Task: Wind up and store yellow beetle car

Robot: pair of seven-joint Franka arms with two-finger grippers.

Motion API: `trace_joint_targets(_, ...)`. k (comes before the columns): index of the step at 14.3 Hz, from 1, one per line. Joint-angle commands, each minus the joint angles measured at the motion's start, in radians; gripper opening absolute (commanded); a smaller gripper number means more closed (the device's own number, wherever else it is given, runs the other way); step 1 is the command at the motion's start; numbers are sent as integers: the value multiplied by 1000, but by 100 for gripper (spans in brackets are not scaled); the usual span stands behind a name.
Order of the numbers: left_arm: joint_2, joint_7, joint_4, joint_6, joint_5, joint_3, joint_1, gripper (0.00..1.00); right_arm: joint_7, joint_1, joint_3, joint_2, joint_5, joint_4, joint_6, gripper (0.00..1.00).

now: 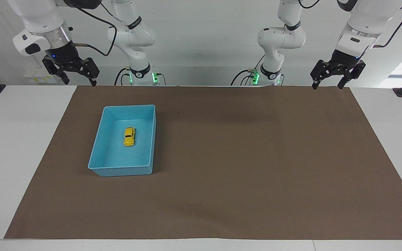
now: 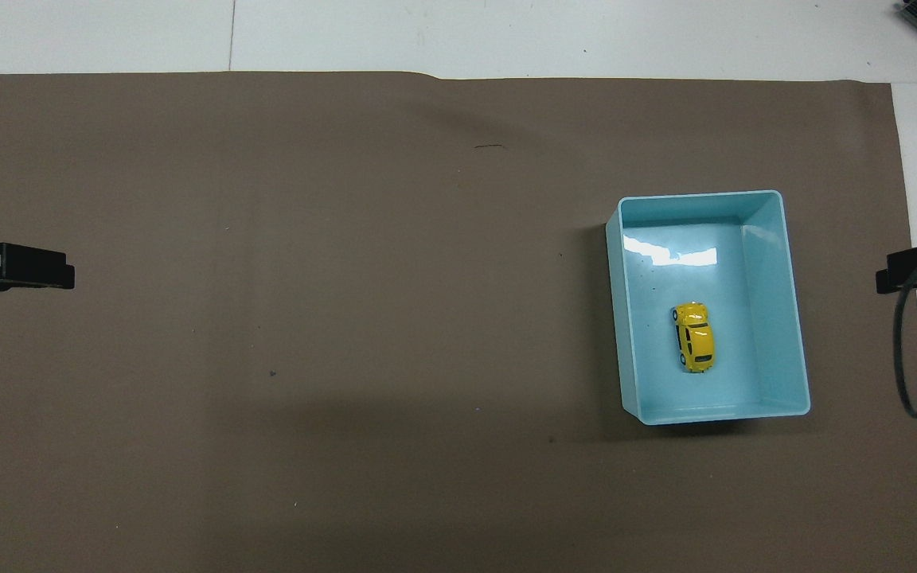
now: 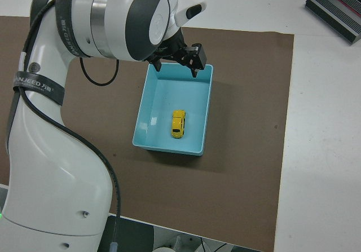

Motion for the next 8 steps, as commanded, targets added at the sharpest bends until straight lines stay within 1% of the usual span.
trace_joint_targets(1, -7, 11, 11, -21, -14, -8, 16, 100, -26, -6, 4, -15, 23, -24, 26, 100)
trace_joint_targets(8, -7, 11, 11, -21, -14, -6, 16, 100, -24, -5, 4, -22, 19, -32, 25, 100)
